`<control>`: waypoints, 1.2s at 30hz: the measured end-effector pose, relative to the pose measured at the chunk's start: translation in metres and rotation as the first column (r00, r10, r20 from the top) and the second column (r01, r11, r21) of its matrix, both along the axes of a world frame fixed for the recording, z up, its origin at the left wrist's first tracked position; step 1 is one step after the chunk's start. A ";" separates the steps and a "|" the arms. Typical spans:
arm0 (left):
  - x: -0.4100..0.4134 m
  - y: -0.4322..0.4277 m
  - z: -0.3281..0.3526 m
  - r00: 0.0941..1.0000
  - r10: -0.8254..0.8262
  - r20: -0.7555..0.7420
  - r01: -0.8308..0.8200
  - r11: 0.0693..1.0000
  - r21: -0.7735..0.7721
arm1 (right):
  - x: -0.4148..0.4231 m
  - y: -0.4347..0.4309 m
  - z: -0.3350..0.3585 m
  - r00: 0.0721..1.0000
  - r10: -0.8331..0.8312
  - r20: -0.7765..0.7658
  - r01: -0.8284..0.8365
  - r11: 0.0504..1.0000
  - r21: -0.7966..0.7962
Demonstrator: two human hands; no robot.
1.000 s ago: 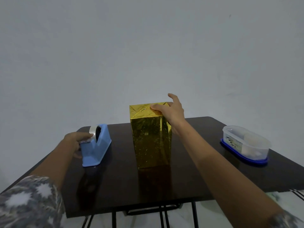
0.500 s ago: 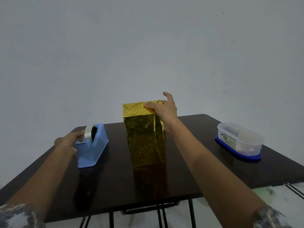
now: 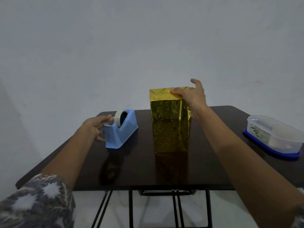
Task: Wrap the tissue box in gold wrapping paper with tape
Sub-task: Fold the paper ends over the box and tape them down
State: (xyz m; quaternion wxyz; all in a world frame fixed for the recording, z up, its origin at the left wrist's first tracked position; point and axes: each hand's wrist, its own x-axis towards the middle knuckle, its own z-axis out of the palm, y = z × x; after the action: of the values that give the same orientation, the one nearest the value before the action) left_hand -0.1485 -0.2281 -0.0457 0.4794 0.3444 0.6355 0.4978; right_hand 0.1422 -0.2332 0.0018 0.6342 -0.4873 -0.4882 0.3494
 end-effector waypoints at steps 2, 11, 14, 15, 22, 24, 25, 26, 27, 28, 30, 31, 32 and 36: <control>-0.001 0.002 0.001 1.000 0.014 0.001 -0.014 1.000 0.023 | -0.001 0.002 0.000 1.000 -0.002 -0.006 0.002 1.000 -0.006; -0.004 0.008 -0.004 0.993 0.033 0.111 -0.045 0.993 0.107 | 0.000 0.005 0.000 1.000 -0.004 0.010 0.004 1.000 -0.014; -0.005 0.009 -0.004 0.994 0.033 0.101 -0.043 0.994 0.102 | 0.001 0.006 0.000 1.000 -0.006 0.015 0.007 1.000 -0.016; -0.006 0.009 -0.003 0.994 0.030 0.101 -0.041 0.994 0.100 | 0.001 0.006 0.000 1.000 -0.006 0.016 0.006 1.000 -0.015; -0.007 0.008 -0.009 0.995 0.027 0.094 -0.037 0.993 0.109 | 0.001 0.011 -0.001 1.000 -0.002 0.004 0.002 1.000 -0.021; -0.005 0.007 -0.010 0.996 0.013 0.090 -0.022 0.994 0.105 | 0.001 0.014 -0.002 1.000 0.005 -0.003 -0.005 1.000 -0.027; -0.005 0.007 -0.009 0.996 0.009 0.085 -0.018 0.994 0.106 | 0.001 0.015 -0.002 1.000 0.008 -0.008 -0.008 1.000 -0.029; -0.005 0.006 -0.009 0.996 0.010 0.085 -0.019 0.994 0.106 | 0.001 0.016 -0.002 1.000 0.012 -0.015 -0.012 0.999 -0.030; -0.005 0.006 -0.010 0.996 0.016 0.093 -0.026 0.994 0.110 | 0.001 0.017 -0.002 1.000 0.017 -0.023 -0.018 0.999 -0.029; -0.006 0.006 -0.010 0.994 0.022 0.105 -0.034 0.993 0.116 | 0.001 0.018 -0.002 0.999 0.020 -0.030 -0.021 0.999 -0.027; -0.009 0.004 -0.012 0.992 0.026 0.127 -0.044 0.990 0.135 | 0.001 0.020 -0.003 0.999 0.018 -0.032 -0.019 0.999 -0.030; -0.010 0.004 -0.013 0.990 0.031 0.136 -0.051 0.988 0.146 | 0.001 0.021 -0.002 0.999 0.019 -0.035 -0.020 0.999 -0.031; -0.011 0.003 -0.016 0.989 0.040 0.145 -0.063 0.986 0.155 | 0.001 0.022 -0.003 0.999 0.023 -0.041 -0.024 0.999 -0.032; -0.013 0.003 -0.026 0.980 0.080 0.184 -0.116 0.974 0.194 | 0.000 0.024 -0.004 0.999 0.025 -0.046 -0.027 0.999 -0.034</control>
State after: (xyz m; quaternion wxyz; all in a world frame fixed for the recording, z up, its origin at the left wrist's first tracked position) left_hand -0.1611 -0.2247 -0.0713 0.4704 0.3146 0.5527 0.6117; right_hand 0.1427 -0.2088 -0.0019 0.6318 -0.4838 -0.4739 0.3771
